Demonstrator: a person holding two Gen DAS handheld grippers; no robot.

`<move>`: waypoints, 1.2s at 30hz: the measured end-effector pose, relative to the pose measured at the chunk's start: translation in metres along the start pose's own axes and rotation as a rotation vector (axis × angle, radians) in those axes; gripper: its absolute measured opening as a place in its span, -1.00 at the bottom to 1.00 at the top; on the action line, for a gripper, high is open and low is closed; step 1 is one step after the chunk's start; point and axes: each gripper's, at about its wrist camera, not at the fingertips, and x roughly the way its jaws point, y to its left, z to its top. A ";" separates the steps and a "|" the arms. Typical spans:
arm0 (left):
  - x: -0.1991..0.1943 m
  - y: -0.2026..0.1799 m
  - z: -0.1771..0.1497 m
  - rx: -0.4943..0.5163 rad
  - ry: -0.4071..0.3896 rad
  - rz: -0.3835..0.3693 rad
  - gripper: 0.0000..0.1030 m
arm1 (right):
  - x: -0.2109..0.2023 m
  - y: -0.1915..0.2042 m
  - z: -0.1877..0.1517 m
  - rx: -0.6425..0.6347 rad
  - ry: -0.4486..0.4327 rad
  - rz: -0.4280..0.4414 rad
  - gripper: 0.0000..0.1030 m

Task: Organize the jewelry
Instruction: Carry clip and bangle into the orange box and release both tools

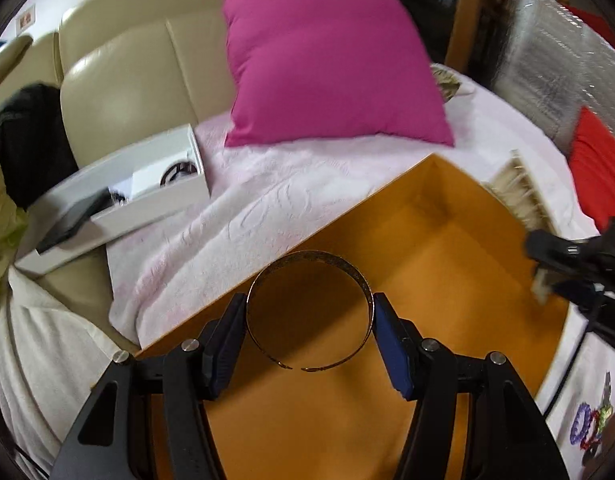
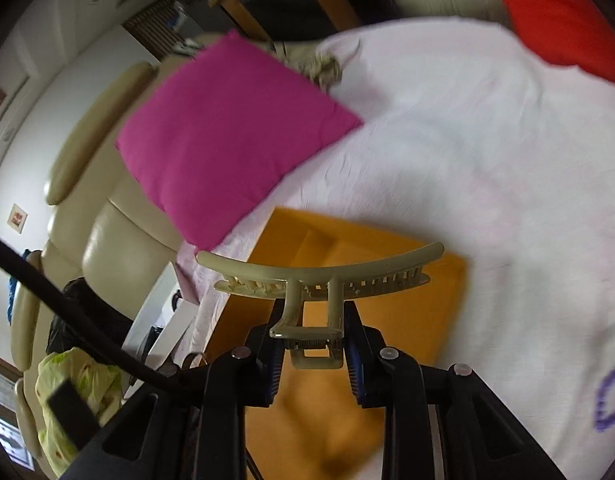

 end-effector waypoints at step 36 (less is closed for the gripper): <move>-0.085 -0.187 -0.092 0.516 -0.201 -0.265 0.41 | -0.251 -0.280 -0.146 0.312 -0.281 -0.240 0.07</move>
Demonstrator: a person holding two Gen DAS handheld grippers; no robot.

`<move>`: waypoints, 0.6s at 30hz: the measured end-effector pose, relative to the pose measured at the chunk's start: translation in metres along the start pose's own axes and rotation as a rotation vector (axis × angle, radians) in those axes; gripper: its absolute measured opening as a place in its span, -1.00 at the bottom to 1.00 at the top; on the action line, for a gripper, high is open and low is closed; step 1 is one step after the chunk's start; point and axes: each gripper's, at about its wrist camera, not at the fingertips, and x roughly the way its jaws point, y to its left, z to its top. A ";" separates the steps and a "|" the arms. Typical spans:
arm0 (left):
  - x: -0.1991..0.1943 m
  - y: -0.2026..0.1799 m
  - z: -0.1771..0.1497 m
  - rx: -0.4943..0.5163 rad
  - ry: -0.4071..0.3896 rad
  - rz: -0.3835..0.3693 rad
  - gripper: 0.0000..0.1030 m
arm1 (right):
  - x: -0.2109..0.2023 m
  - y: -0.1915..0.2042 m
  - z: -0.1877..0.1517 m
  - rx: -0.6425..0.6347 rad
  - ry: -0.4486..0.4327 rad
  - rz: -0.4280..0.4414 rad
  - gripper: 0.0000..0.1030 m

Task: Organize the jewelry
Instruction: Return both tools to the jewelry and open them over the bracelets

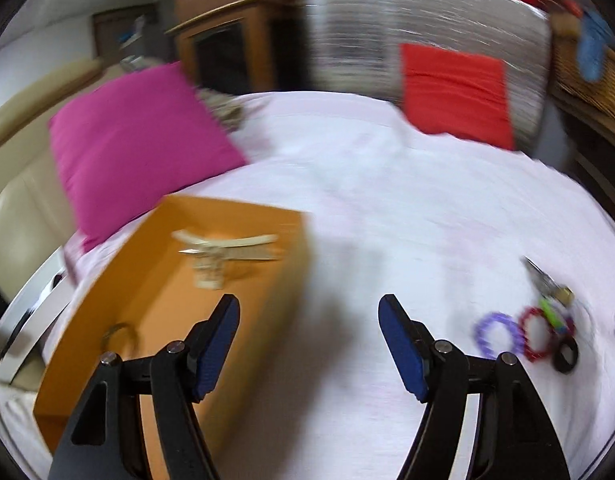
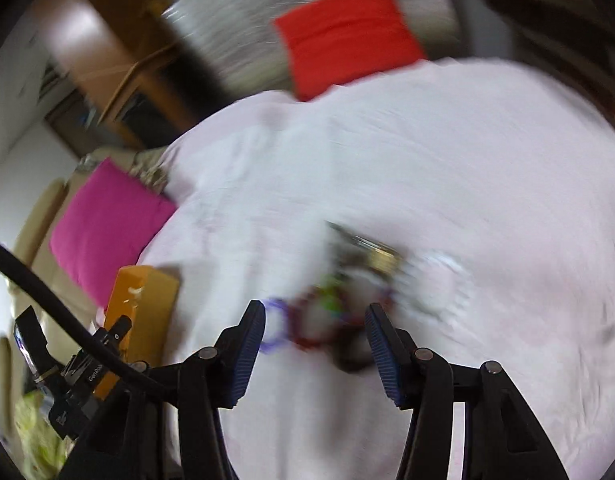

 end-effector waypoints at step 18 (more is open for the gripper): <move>0.034 -0.120 -0.019 0.222 0.140 -0.131 0.41 | 0.053 -0.075 -0.004 0.324 0.153 0.209 -0.32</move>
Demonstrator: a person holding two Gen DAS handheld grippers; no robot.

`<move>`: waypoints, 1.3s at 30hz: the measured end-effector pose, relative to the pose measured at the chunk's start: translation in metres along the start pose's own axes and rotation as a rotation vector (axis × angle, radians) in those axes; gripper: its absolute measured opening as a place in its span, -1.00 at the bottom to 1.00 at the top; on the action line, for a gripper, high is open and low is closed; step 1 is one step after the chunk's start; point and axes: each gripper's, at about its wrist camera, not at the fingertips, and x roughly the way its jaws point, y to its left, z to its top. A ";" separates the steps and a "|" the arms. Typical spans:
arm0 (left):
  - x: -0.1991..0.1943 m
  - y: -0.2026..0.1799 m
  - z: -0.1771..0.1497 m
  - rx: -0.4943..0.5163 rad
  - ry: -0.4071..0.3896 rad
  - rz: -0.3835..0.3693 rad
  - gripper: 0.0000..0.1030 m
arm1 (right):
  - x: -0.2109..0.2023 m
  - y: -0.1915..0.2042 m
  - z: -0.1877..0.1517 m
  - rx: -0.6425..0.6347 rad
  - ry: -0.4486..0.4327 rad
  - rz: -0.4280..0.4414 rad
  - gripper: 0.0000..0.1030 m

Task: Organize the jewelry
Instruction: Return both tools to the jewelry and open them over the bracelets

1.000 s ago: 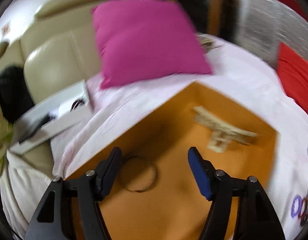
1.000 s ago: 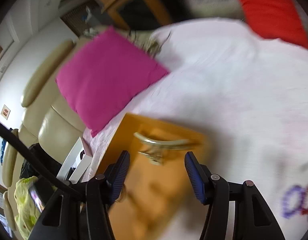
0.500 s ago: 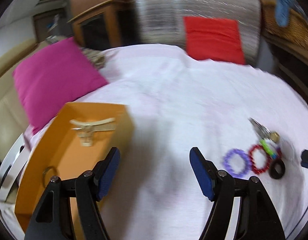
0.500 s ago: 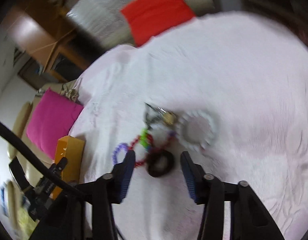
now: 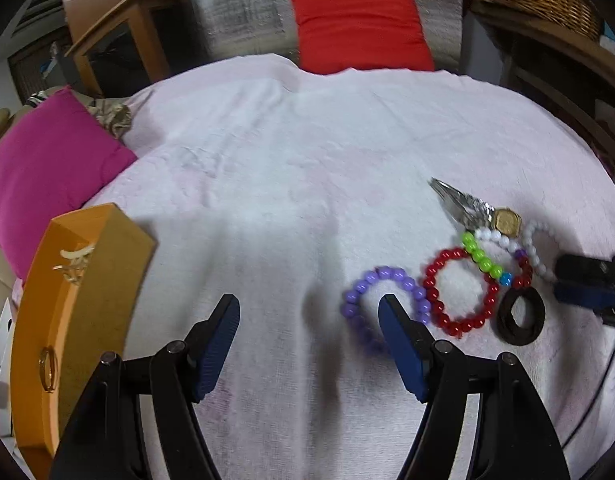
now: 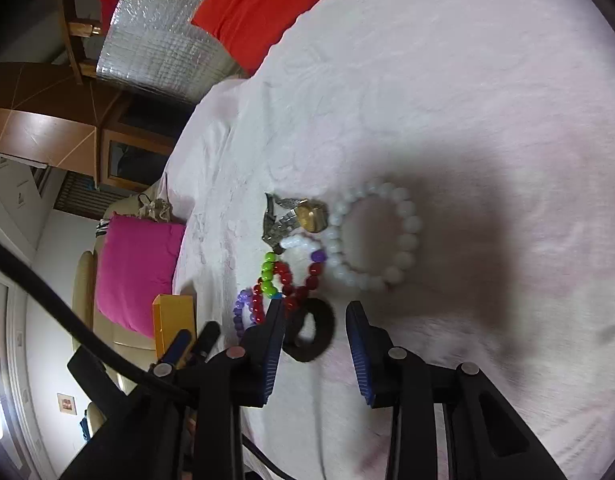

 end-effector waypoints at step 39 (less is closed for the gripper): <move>0.037 -0.001 0.003 0.020 0.134 -0.235 0.48 | -0.029 -0.006 0.012 0.043 -0.169 0.043 -0.79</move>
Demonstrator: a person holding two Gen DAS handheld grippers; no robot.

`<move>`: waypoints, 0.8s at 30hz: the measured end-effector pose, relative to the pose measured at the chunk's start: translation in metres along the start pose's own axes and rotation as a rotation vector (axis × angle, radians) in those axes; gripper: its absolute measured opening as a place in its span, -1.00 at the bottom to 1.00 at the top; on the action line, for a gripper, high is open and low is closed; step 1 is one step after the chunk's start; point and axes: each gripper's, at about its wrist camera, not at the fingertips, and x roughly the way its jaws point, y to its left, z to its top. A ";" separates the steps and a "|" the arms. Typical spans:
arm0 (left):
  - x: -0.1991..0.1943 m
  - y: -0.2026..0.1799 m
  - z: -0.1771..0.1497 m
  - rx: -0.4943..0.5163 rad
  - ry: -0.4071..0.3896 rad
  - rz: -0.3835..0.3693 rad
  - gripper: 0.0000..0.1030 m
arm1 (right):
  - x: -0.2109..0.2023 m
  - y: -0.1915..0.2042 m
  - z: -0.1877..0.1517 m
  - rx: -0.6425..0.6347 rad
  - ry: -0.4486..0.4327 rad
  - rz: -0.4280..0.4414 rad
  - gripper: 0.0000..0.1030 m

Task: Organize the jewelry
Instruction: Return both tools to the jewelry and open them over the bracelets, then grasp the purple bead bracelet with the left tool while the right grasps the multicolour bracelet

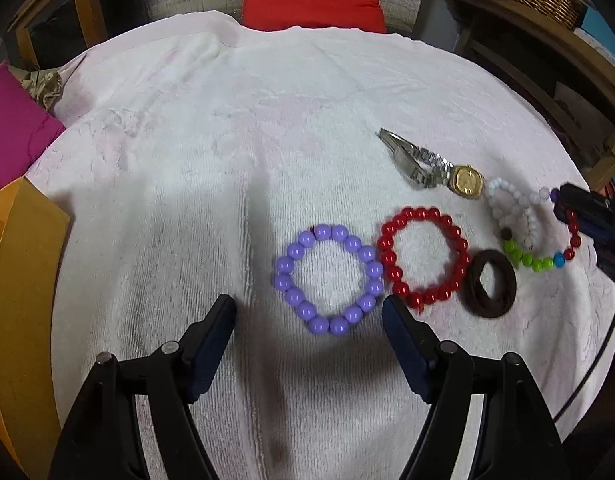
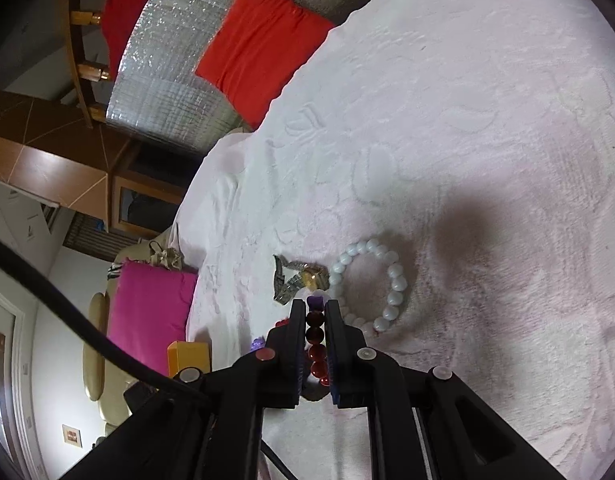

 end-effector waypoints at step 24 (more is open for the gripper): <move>-0.048 0.031 -0.007 -0.024 -0.151 -0.015 -0.82 | 0.000 0.052 -0.026 -0.132 -0.009 0.078 -0.79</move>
